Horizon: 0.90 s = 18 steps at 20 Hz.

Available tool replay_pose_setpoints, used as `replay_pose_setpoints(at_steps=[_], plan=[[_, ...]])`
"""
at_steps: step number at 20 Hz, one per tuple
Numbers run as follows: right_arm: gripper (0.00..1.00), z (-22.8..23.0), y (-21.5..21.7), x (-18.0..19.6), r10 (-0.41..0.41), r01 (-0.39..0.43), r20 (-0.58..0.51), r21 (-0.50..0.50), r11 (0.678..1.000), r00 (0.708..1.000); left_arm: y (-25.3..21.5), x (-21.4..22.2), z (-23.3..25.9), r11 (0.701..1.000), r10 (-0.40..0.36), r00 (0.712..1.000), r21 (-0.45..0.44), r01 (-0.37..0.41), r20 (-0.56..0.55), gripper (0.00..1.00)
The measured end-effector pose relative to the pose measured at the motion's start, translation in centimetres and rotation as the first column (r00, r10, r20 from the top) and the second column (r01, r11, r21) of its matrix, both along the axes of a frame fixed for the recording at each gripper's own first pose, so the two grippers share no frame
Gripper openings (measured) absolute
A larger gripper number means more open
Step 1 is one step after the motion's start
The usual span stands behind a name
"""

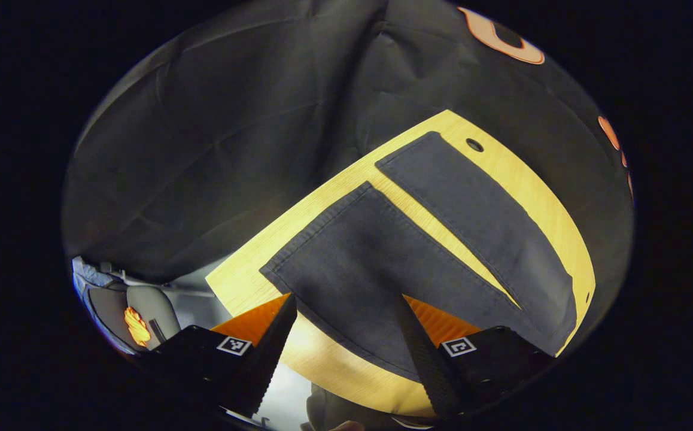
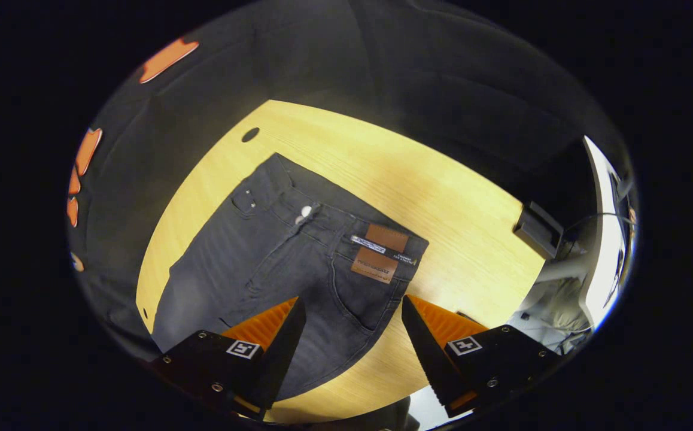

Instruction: Grasp the waist and the cuffs of the jeans and fold them to make the two legs overlap; first hold the waist and fold one-third of the jeans toward the cuffs, then hold the cuffs and fold the remaining one-third in the same direction to finish folding.

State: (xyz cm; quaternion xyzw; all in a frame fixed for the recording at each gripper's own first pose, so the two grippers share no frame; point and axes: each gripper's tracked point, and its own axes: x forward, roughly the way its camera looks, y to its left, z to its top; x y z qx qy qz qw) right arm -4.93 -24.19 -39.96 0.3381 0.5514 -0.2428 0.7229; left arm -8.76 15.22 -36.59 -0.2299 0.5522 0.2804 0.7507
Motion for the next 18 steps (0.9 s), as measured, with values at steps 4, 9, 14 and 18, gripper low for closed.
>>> replay_pose_setpoints(at_steps=[4,9,14,18], plan=[[0.98,-2.8,-1.1,-1.1,-0.030,0.031,-0.098,0.001,1.000,0.995,0.3,-0.9,-1.6,0.997,0.060,0.995,-0.048,-0.063,-0.076,0.99],[0.97,-4.8,-1.5,-1.2,-0.093,0.100,-0.168,0.036,0.994,0.981,1.4,-1.2,-2.8,0.985,0.141,0.978,-0.081,-0.155,-0.155,0.99],[0.92,-5.1,-1.5,-1.0,-0.017,0.020,-0.237,0.010,1.000,0.971,2.4,-0.9,-4.1,0.967,0.196,0.955,-0.117,-0.225,-0.223,0.99],[0.80,-5.1,-1.2,-0.6,-0.016,0.019,-0.284,0.009,1.000,0.959,2.7,-1.1,-5.3,0.958,0.221,0.939,-0.121,-0.259,-0.265,0.99]])
